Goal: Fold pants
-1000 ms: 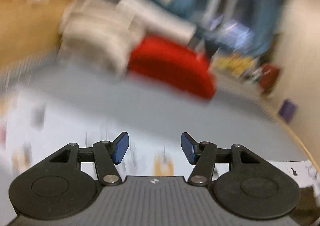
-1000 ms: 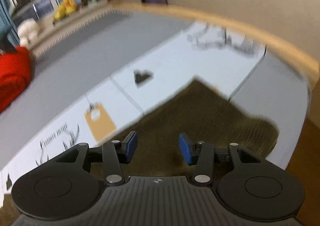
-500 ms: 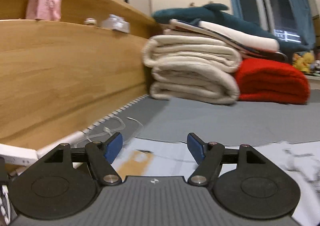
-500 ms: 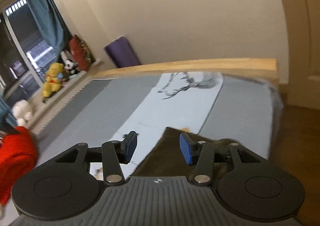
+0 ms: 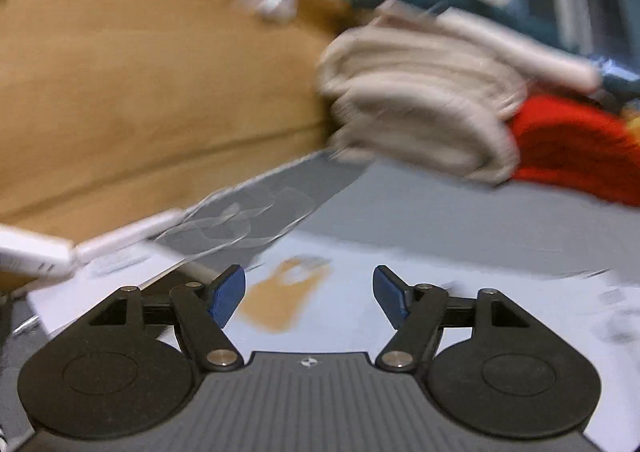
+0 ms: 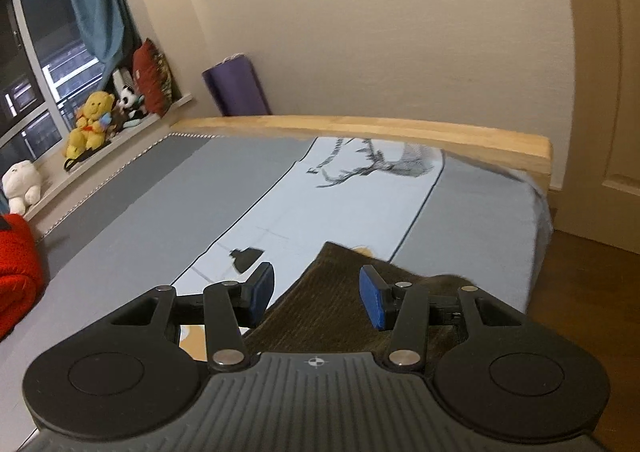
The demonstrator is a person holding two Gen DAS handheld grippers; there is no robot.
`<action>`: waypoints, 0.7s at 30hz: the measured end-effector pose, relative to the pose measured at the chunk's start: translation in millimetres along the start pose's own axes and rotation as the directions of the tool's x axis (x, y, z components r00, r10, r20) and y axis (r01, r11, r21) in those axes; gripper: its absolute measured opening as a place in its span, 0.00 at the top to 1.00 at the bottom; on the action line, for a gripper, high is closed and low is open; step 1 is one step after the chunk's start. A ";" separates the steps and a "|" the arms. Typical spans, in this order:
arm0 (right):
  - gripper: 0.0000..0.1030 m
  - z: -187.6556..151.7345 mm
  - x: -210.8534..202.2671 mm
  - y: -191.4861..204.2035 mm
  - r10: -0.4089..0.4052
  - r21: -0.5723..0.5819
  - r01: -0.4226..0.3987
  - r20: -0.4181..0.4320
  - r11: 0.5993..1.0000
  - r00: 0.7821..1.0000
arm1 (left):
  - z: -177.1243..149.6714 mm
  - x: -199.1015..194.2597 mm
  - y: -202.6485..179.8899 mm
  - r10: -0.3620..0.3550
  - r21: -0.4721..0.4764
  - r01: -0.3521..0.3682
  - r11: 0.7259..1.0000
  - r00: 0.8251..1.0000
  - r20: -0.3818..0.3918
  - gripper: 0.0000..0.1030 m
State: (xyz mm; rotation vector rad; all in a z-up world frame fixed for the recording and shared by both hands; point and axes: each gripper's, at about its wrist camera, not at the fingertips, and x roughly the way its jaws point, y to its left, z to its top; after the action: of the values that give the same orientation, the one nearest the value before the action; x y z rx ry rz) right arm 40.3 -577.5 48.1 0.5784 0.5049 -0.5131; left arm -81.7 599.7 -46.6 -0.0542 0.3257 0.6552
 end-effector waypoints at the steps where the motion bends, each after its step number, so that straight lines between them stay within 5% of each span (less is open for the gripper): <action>1: 0.52 -0.3 1.5 3.5 0.007 0.001 -0.007 -0.003 1.000 1.000 | 9.1 -15.0 -22.2 -0.029 0.040 0.027 0.999 0.999 0.038 0.25; 3: 0.52 -0.2 6.4 11.9 0.020 0.000 -0.020 -0.009 1.000 1.000 | 33.2 -37.6 -69.3 -0.068 0.095 0.060 0.994 0.994 0.083 0.19; 11: 0.52 -6.5 22.2 38.0 0.121 0.043 -0.118 -0.069 0.992 0.990 | 137.1 -147.3 -238.0 -0.298 -0.031 0.310 0.950 0.934 0.195 0.17; 15: 0.52 -10.0 25.9 43.6 0.156 -0.004 -0.157 -0.104 0.988 0.982 | 159.5 -208.4 -320.8 -0.415 -0.052 0.426 0.903 0.897 0.150 0.17; 21: 0.52 -14.0 26.1 38.0 0.155 -0.145 -0.177 -0.151 0.974 0.976 | 160.0 -298.9 -428.3 -0.498 -0.097 0.496 0.863 0.867 0.005 0.16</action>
State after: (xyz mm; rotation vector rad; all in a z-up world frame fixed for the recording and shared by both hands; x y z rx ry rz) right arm 78.0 -549.3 37.3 0.5013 0.6178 -0.2714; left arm 0.4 107.9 176.4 -0.2302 0.2844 0.1527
